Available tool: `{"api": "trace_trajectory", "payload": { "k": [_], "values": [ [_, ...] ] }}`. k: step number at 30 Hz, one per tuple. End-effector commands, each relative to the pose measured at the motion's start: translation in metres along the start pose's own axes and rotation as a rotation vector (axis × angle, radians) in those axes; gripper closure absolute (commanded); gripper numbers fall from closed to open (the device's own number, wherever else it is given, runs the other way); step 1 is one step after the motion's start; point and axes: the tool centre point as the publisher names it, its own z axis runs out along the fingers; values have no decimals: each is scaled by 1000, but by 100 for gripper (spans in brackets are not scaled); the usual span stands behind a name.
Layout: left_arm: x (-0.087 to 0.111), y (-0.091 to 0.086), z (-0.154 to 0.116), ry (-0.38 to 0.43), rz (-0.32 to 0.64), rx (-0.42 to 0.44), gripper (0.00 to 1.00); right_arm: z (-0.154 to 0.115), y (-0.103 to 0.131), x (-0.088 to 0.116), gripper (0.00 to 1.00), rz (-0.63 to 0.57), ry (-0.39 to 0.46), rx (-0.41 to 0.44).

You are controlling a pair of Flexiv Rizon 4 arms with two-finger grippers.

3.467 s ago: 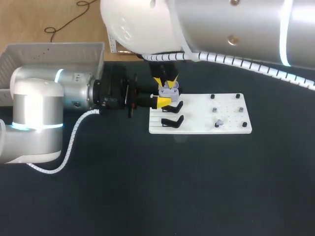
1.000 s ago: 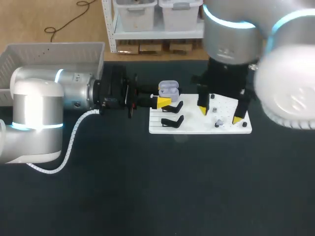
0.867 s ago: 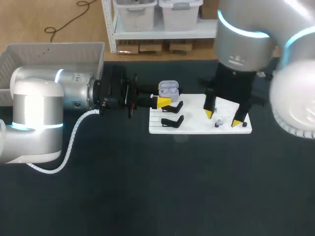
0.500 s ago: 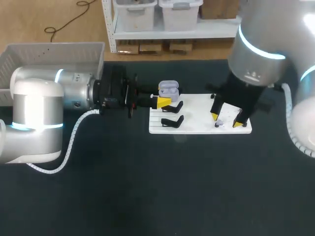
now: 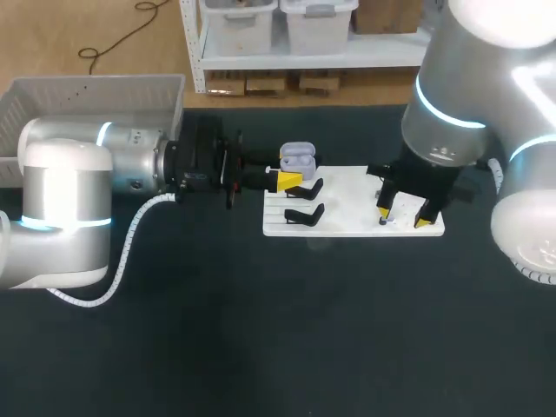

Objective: Pick up each earbud case from the left stands, insert the matching earbuds, close the lid, and place the case in the box.

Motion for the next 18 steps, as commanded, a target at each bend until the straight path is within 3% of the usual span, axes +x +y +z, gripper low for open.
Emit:
{"api": "trace_trajectory", "payload": {
  "k": [1, 9, 18],
  "values": [
    [1, -2, 0, -1, 3, -5, 100, 9, 4, -9, 51, -22, -11, -9],
    [1, -2, 0, -1, 3, -5, 100, 16, 7, -20, 51, -66, -55, -23],
    [1, -2, 0, -1, 3, -5, 100, 34, 0, -28, 53, -61, -44, -67]
  ]
}}
